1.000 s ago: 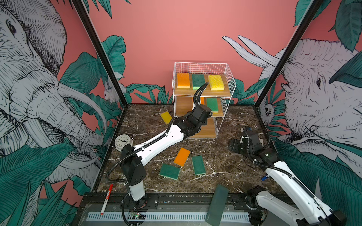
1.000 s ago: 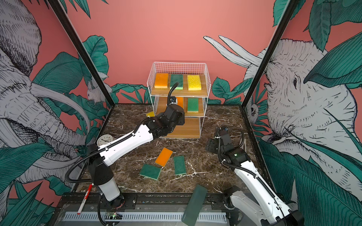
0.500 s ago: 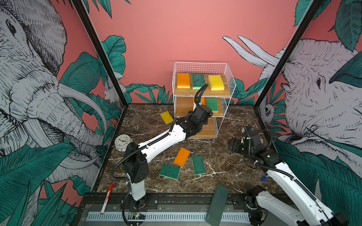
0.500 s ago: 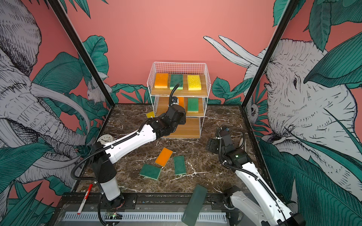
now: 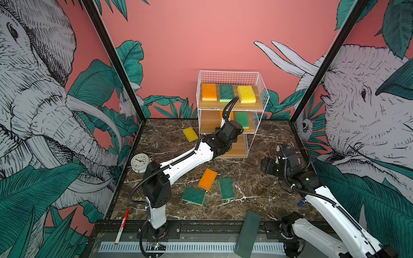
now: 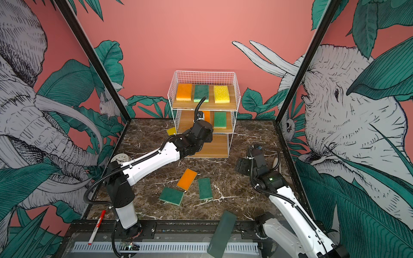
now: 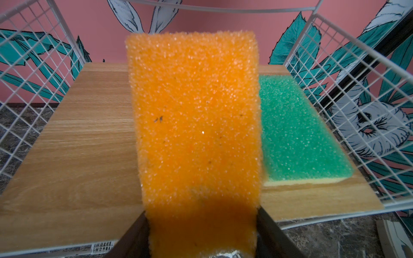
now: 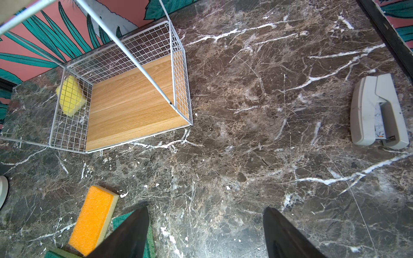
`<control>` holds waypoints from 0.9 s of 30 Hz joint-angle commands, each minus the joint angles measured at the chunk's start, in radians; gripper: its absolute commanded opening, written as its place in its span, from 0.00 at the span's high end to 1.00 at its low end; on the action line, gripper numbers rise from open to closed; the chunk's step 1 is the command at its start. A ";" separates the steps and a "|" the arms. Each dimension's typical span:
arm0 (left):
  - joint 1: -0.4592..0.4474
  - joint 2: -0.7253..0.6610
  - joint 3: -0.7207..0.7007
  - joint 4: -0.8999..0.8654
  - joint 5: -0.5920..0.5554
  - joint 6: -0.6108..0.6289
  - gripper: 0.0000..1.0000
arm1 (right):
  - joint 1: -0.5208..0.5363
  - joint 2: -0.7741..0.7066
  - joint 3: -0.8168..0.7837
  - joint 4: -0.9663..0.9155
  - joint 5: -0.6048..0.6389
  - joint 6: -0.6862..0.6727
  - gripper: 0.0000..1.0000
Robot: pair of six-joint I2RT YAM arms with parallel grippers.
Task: Arrange cleaning sponges on a shelf
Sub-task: Place the cleaning sponge on the shelf.
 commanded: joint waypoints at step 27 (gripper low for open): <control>0.021 0.041 0.062 0.023 -0.066 0.029 0.27 | -0.006 -0.012 0.010 0.015 0.017 -0.004 0.17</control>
